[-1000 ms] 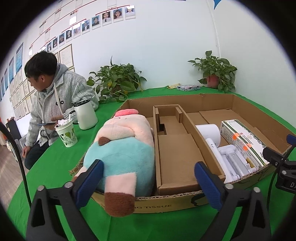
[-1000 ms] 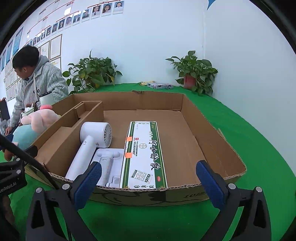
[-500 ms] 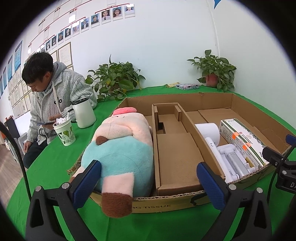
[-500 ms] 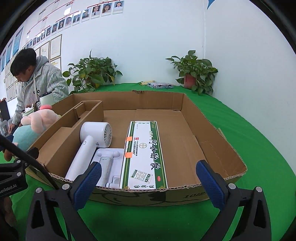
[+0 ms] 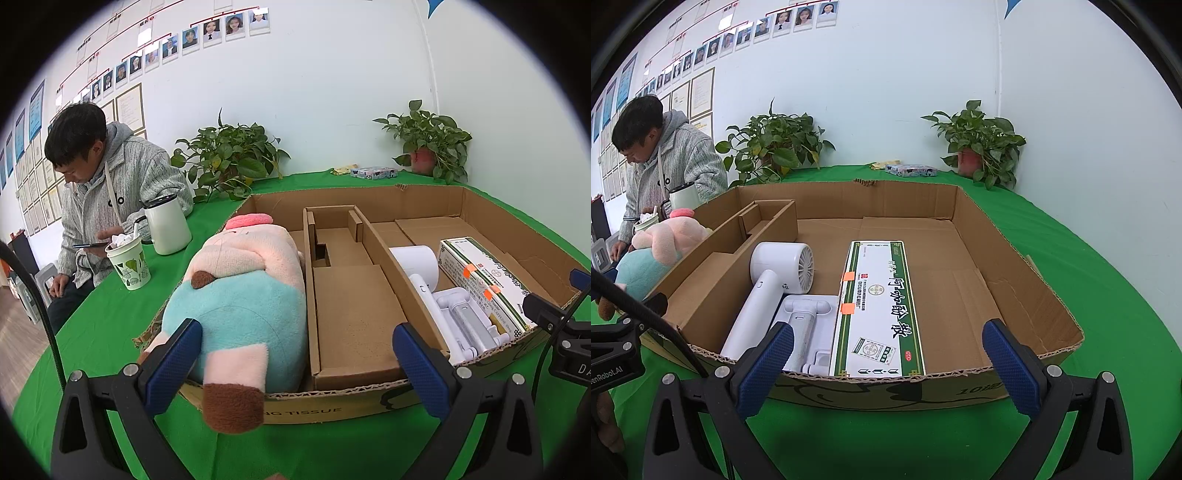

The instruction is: Organize objects

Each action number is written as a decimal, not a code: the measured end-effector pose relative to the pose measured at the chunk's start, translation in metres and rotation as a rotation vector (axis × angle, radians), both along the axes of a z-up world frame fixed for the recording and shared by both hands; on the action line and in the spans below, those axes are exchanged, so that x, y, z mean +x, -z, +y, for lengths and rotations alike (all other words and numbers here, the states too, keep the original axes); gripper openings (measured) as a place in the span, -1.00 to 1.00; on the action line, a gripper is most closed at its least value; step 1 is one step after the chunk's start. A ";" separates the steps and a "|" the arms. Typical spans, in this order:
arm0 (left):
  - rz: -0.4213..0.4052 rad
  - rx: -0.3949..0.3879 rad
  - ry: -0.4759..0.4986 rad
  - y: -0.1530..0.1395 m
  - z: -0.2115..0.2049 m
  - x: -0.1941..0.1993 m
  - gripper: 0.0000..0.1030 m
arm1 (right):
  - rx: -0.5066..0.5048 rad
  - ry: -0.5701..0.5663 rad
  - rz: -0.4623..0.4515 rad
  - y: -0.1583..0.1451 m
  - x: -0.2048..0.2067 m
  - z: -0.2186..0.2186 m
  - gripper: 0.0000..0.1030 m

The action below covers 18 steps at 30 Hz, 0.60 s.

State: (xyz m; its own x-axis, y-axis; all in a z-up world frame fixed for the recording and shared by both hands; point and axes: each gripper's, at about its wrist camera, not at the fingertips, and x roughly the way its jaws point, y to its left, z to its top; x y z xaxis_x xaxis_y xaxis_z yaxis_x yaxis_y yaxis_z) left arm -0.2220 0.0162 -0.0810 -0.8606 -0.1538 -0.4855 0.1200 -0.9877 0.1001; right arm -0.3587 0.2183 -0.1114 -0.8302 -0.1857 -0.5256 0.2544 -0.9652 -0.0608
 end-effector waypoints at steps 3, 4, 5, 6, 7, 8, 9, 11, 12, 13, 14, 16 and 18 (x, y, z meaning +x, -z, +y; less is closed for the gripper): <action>0.000 0.000 0.000 0.000 0.000 0.000 0.98 | 0.000 0.000 0.000 0.000 0.000 0.000 0.99; 0.000 0.000 0.000 0.000 0.000 0.000 0.98 | 0.000 0.000 0.000 0.000 0.000 0.000 0.99; 0.000 0.000 0.000 0.000 0.000 0.000 0.98 | 0.000 0.000 0.000 0.000 0.000 0.000 0.99; 0.000 0.000 0.000 0.000 0.000 0.000 0.98 | 0.000 0.000 0.000 0.000 0.000 0.000 0.99; 0.000 0.001 0.000 0.000 0.000 0.000 0.98 | 0.000 0.000 0.000 0.000 0.000 0.000 0.99; 0.000 0.000 0.000 0.000 0.000 0.000 0.98 | 0.000 0.000 0.000 0.000 0.000 0.000 0.99; 0.000 0.000 0.000 0.000 0.000 0.000 0.98 | 0.000 0.000 0.000 0.000 0.000 0.000 0.99; 0.000 0.000 0.000 0.000 0.000 0.000 0.98 | 0.000 0.001 0.000 0.000 0.000 -0.001 0.99; 0.000 0.001 0.000 0.000 0.000 0.000 0.98 | 0.000 0.001 0.000 0.000 0.000 -0.001 0.99; 0.000 0.001 0.001 0.000 0.000 0.000 0.98 | 0.000 0.001 0.000 0.000 0.000 -0.001 0.99; 0.000 0.001 0.000 0.000 0.000 0.000 0.98 | 0.000 0.001 0.000 0.001 0.000 -0.001 0.99; 0.000 0.000 0.000 0.000 0.000 -0.001 0.98 | 0.000 0.001 0.000 0.001 -0.001 -0.001 0.99; 0.000 0.000 0.000 0.000 0.001 0.000 0.98 | 0.000 0.001 0.000 0.001 0.000 -0.001 0.99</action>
